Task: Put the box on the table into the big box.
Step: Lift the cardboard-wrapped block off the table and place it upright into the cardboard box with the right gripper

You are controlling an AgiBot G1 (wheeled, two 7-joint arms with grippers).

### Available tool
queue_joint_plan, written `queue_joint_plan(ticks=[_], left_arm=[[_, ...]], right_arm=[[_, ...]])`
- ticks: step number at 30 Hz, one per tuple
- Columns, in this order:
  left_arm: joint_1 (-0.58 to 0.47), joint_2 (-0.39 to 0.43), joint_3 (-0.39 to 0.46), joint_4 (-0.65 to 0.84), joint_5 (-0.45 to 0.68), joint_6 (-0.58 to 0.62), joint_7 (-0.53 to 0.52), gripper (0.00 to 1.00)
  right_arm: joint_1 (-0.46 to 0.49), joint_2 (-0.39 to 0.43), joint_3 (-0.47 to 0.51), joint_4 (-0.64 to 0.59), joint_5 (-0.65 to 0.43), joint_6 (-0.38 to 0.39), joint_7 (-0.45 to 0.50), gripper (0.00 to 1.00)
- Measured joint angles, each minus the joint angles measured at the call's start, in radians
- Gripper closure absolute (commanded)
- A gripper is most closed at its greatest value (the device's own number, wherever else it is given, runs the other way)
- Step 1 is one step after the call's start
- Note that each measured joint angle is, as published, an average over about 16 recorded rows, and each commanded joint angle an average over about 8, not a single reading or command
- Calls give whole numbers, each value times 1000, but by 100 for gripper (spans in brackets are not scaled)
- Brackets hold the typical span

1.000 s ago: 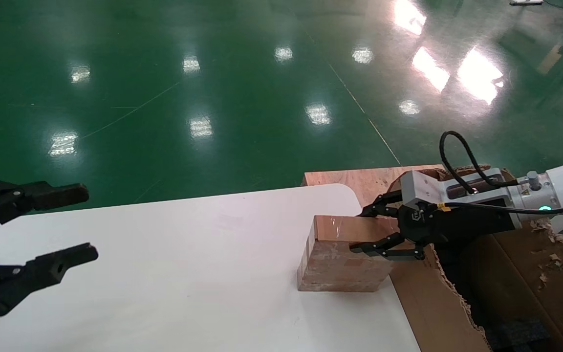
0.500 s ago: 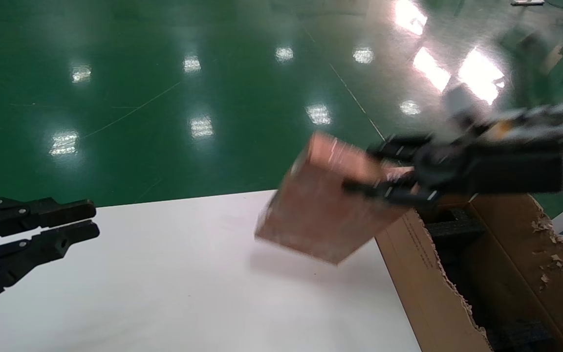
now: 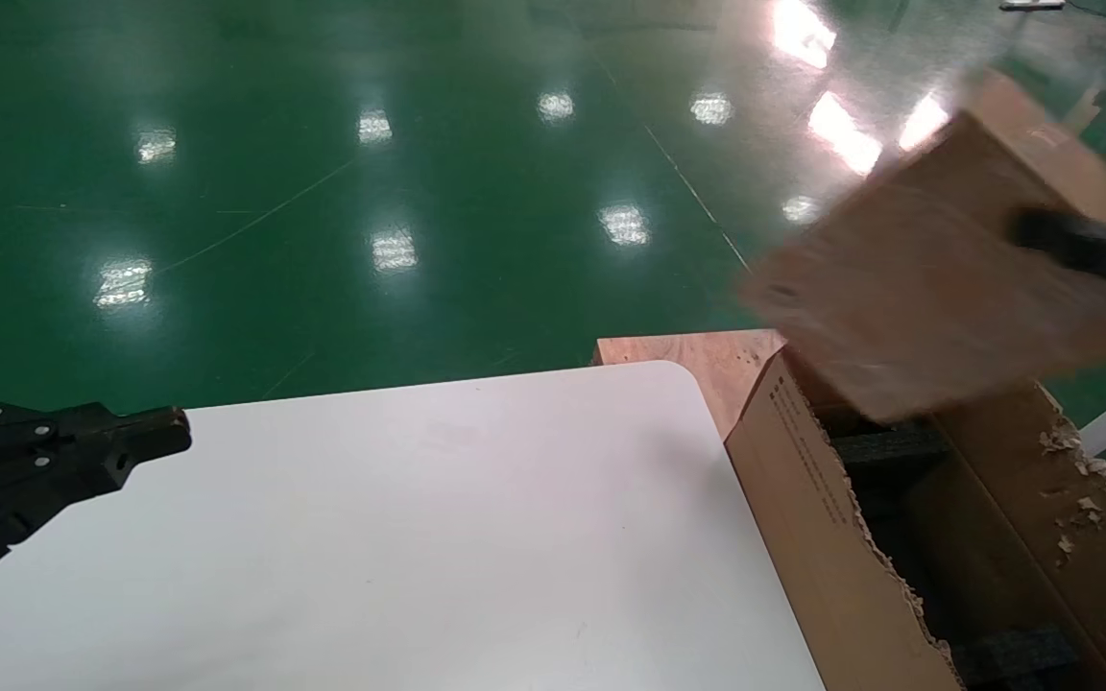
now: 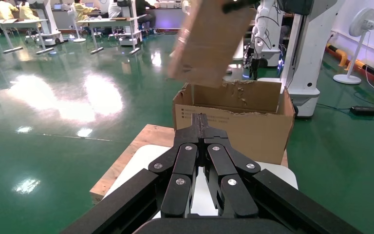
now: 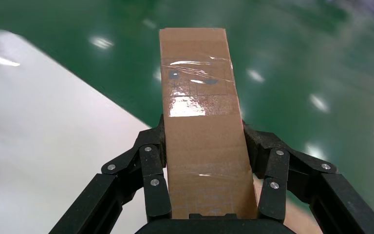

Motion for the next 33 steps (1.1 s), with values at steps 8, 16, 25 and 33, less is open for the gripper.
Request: queue_joint_plan(ticks=[8, 16, 25, 33], left_arm=[[0, 0, 0, 0, 0, 0, 0, 100], [0, 0, 0, 0, 0, 0, 0, 100], [0, 0, 0, 0, 0, 0, 0, 100], [0, 0, 0, 0, 0, 0, 0, 100]], right_arm=[[57, 240, -160, 162, -38, 210, 58, 100], [162, 316, -412, 166, -10, 370, -3, 100], [270, 338, -608, 107, 15, 481, -65, 100], [343, 328, -705, 22, 28, 512, -102, 100]])
